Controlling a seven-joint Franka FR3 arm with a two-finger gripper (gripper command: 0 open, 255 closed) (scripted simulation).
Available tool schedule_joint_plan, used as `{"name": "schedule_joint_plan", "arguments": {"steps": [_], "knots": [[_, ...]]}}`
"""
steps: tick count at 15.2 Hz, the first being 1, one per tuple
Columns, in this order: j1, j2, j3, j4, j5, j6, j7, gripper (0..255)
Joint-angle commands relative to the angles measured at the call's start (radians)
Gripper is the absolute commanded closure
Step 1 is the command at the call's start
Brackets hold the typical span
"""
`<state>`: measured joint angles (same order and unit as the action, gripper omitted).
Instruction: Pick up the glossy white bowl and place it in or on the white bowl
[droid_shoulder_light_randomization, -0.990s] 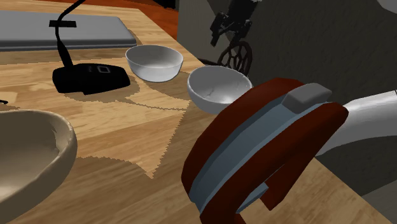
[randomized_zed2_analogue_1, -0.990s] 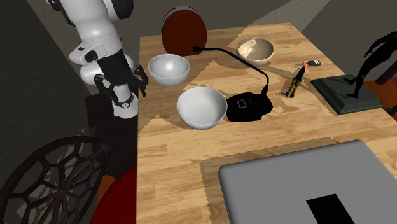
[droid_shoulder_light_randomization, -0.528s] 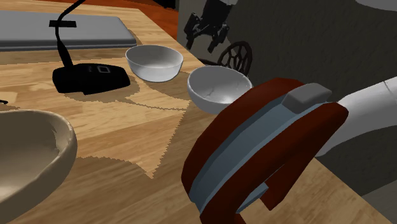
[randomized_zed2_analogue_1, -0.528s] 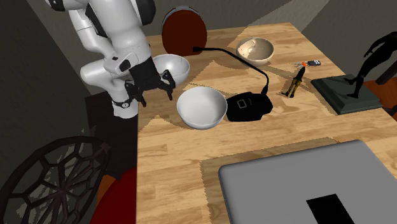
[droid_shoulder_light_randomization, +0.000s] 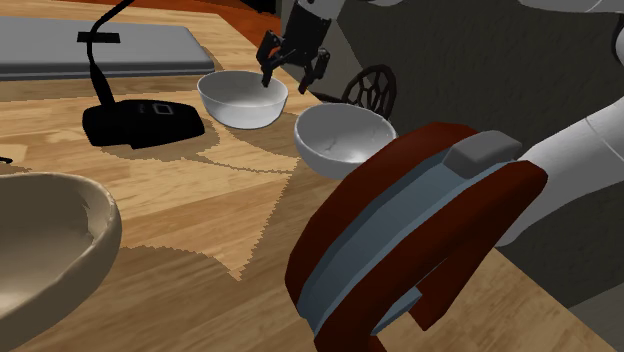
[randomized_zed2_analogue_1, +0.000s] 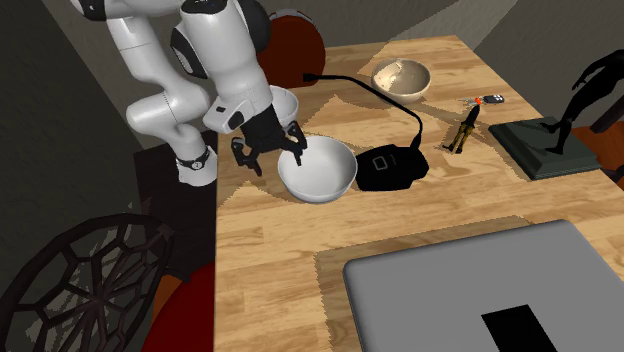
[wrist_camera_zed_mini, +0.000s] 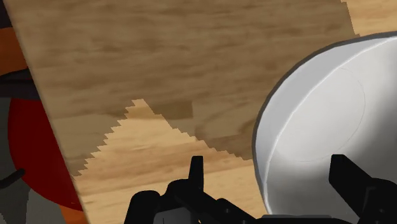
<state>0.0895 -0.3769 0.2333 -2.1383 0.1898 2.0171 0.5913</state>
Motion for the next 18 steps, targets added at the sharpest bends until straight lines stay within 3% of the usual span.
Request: {"name": "schedule_joint_plan", "arguments": {"steps": [1,12,13,18], "knots": [[0.001,0.011,0.006,-0.015,0.001,0.027,0.003,0],[0.002,0.023,0.011,-0.037,0.001,0.062,0.003,0],[0.002,0.023,0.011,-0.037,0.001,0.062,0.003,255],[0.002,0.024,0.011,-0.037,0.001,0.062,0.003,255]]}}
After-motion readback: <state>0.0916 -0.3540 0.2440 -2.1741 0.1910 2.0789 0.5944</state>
